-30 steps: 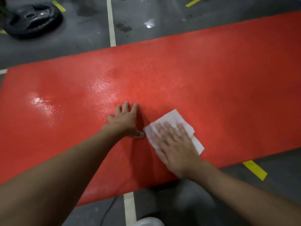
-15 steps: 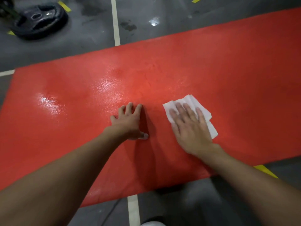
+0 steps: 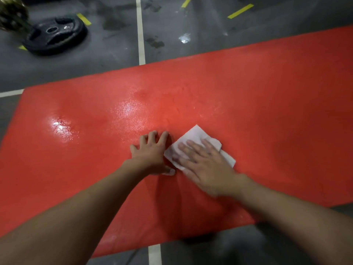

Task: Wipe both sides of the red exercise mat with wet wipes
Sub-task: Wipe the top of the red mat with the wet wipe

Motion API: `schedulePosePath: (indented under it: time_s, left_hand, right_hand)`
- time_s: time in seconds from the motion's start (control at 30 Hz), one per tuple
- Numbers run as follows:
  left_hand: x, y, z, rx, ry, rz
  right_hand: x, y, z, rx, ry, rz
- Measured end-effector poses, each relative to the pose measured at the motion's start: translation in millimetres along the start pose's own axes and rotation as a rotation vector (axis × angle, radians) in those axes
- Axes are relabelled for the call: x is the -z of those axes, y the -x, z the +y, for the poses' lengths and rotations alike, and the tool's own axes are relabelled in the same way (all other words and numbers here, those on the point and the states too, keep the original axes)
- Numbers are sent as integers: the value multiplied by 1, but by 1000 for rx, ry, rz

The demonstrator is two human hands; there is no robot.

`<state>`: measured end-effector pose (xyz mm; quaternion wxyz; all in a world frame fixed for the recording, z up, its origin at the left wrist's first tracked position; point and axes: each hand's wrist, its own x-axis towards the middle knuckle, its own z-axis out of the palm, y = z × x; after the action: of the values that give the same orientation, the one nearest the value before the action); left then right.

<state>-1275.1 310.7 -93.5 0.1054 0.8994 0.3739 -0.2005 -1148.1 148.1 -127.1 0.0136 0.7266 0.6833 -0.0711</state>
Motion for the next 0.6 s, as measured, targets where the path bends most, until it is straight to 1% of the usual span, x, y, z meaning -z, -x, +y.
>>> schedulePosePath:
  time_s: [0.03,0.07,0.13,0.17,0.2,0.27,0.3,0.33,0.37,0.43,0.47,0.5,0.53,0.6]
  left_hand:
    - [-1,1,-2,-2,7,-4]
    - [-2,1,-4,-7,12,-8]
    - [-2,1,-6,-11,11,-13]
    - [-1,1,-6,-8,14,-7]
    - [0,0,-5,-3,19,4]
    - [2,-2,-4,-13,29,25]
    - [3,-2,-4,-20,34,28]
    - [4,-3,-5,-24,39,23]
    - [6,-5,-7,-22,44,9]
    - [12,-10,-9,-9,60,-17]
    - [16,-12,-9,-2,63,-13]
    - [18,-14,-8,3,57,1]
    - [19,-15,-7,1,43,22]
    - [17,-16,-4,-18,14,76]
  right_hand:
    - [1,-3,16,-10,19,-10]
    - [4,-8,29,-134,5,-5]
    - [4,-18,33,-472,-17,37]
    - [2,-22,23,-522,-4,47]
    - [-1,-24,8,-466,-4,53]
    - [-1,-16,-5,-177,1,15]
    - [0,-14,5,-59,2,7]
    - [2,-15,21,-26,9,-4]
    - [4,-20,34,-97,1,9]
    - [4,-27,41,-407,0,41]
    - [1,-32,32,-485,27,44]
    - [-3,-35,19,-469,31,49]
    - [-5,-34,7,-376,10,42]
    - [-1,-26,8,-105,-1,20]
